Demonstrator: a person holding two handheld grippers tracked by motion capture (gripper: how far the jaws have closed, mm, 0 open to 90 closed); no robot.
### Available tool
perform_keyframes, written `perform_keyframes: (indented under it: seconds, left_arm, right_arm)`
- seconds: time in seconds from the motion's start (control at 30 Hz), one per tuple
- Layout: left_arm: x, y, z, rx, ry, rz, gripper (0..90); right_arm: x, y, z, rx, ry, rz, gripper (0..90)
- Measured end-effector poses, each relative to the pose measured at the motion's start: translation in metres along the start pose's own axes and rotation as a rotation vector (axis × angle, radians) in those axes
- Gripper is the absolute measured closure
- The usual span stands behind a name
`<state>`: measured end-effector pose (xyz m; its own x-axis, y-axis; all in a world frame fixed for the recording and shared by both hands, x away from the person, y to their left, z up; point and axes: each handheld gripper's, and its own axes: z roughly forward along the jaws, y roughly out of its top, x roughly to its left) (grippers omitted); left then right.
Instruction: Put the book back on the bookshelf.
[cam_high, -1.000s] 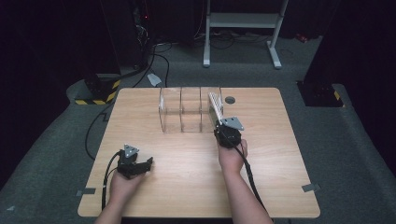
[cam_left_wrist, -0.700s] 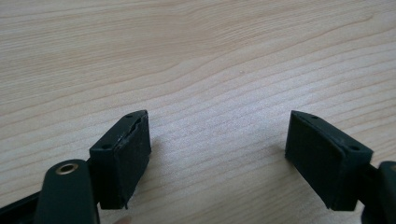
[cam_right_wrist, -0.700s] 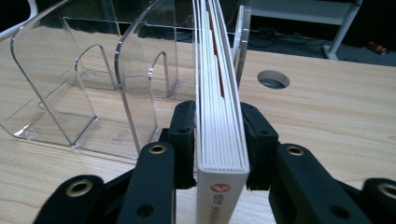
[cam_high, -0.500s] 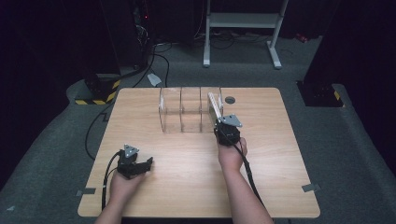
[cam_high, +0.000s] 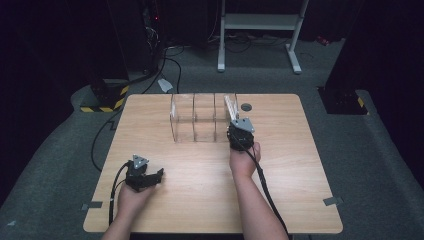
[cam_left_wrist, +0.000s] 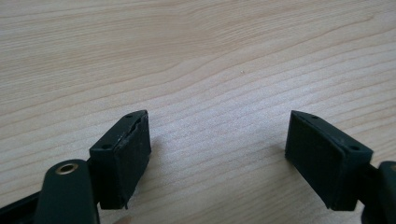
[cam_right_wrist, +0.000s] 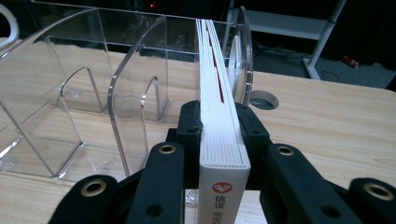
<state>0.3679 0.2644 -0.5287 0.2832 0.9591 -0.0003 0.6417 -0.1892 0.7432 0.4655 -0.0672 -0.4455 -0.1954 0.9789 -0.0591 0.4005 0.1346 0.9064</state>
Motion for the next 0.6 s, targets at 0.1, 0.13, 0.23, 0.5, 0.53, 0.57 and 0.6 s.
perform_keyframes:
  seconds: [0.1, 0.13, 0.23, 0.5, 0.53, 0.57, 0.6]
  left_arm:
    - [0.0000, 0.0000, 0.0000, 0.000, 0.001, 0.001, 22.4]
    - [-0.0001, 0.0000, 0.0001, -0.001, 0.001, 0.000, 22.4]
    - [0.0001, 0.0000, 0.0000, 0.000, 0.001, 0.001, 22.4]
    - [-0.0001, -0.0001, 0.0001, -0.002, 0.001, 0.000, 22.4]
    - [0.0000, 0.0000, 0.0000, 0.000, 0.000, 0.000, 22.4]
    - [-0.0001, -0.0001, 0.0001, -0.001, 0.001, 0.000, 22.4]
    - [-0.0001, -0.0001, 0.0001, -0.002, 0.001, 0.000, 22.4]
  right_arm:
    - [0.0021, -0.0005, 0.0016, -0.006, -0.010, 0.001, 75.2]
    - [0.0029, -0.0011, 0.0022, -0.007, -0.011, 0.001, 75.2]
    - [0.0058, -0.0034, 0.0031, -0.012, -0.019, 0.012, 74.8]
    - [0.0033, -0.0080, 0.0036, 0.009, 0.009, 0.068, 71.7]
    - [0.0025, -0.0077, 0.0037, 0.010, 0.017, 0.070, 70.3]
    - [0.0014, -0.0073, 0.0033, 0.014, 0.027, 0.065, 68.1]
    - [0.0007, -0.0070, 0.0025, 0.014, 0.036, 0.066, 65.1]
